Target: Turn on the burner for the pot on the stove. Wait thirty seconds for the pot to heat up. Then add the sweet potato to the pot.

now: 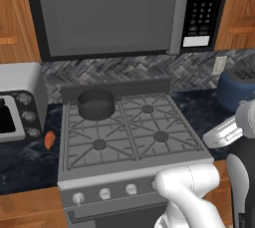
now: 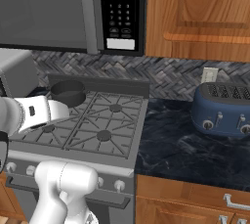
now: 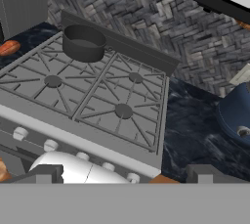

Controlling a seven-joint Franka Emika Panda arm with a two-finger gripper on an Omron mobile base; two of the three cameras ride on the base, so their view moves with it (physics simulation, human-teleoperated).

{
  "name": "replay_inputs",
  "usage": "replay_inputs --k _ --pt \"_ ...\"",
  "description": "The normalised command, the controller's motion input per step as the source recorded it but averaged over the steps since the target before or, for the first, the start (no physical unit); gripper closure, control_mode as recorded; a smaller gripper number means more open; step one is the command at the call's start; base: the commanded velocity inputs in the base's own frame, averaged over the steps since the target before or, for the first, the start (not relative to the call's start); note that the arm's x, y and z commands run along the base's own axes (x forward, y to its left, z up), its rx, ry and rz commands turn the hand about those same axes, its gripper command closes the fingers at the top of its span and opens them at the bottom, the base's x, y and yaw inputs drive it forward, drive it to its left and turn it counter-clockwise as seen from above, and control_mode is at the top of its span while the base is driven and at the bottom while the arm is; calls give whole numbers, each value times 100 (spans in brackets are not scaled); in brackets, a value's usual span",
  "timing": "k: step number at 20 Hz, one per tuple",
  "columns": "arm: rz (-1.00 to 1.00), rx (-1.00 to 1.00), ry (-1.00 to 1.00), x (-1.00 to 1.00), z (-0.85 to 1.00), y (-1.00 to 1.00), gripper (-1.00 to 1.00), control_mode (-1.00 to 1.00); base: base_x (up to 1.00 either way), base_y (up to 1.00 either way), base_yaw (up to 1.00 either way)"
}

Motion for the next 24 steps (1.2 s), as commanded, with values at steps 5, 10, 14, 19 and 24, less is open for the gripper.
replay_inputs --k 5,10,14,19,24 --pt "0 0 0 0 0 0 -100 -100 0 0 0" --pt "0 0 0 0 0 0 -100 -100 0 0 0" --pt "0 0 0 0 0 0 -100 -100 0 0 0" --pt "0 0 0 0 0 0 -100 -100 0 0 0" --pt "0 0 0 0 0 0 -100 -100 0 0 0"
